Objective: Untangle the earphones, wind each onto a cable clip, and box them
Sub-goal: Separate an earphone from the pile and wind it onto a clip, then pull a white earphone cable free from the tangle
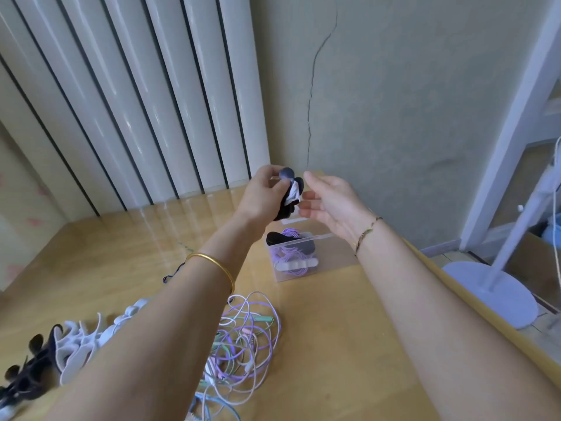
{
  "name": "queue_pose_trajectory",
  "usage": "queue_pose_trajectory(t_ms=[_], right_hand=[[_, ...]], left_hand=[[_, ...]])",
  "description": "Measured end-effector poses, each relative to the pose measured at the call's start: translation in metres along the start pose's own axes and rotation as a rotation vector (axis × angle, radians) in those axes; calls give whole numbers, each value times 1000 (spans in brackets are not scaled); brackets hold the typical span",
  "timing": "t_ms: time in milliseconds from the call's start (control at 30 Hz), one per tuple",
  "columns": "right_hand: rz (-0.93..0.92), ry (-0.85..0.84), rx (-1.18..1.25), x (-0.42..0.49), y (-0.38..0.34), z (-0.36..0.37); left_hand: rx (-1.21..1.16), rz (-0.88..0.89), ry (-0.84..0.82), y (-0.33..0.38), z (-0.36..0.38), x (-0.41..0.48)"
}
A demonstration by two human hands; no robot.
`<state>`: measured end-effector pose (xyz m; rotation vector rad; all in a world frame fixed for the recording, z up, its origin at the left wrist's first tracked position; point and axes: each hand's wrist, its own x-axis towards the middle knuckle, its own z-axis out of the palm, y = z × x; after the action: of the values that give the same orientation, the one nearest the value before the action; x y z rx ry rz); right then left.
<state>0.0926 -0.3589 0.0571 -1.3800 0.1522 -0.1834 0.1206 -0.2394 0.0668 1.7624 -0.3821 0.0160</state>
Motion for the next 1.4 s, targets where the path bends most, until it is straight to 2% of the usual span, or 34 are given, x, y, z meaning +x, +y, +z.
queue_pose_trajectory(t_ms=[133,333,500,567,633,700,833,1067,1200,1300,1367,1400], right_hand=[[34,-184,-144,-4,10,-9],[-70,-148,-190,1,10,-6],[-92,-171,-181,7,17,-9],[-80,-157,-313,17,20,-10],[-78,-106,-560,30,21,-10],[-61,-63,-768,42,21,-6],[-60,-119,-1045,51,23,12],[-180,-120,-1295,49,28,25],[-185,-54,-1275,38,22,21],[-371,31,-1166,6,12,30],[-480,-28,-1000,-31,9,43],[-477,-110,-914,-53,10,49]], left_hand=[[-109,-54,33,-10,-3,6],[-131,-20,36,-12,-5,9],[-241,-182,10,-12,-12,12],[-69,-207,12,-17,-17,15],[159,-161,66,-22,-23,18],[266,-150,118,-26,-30,17],[357,-197,89,-38,-42,8],[357,-205,50,-44,-49,-5],[306,-189,39,-32,-62,-23],[291,-152,34,-20,-84,-54],[295,-139,14,-13,-100,-82],[306,-139,2,-11,-111,-97]])
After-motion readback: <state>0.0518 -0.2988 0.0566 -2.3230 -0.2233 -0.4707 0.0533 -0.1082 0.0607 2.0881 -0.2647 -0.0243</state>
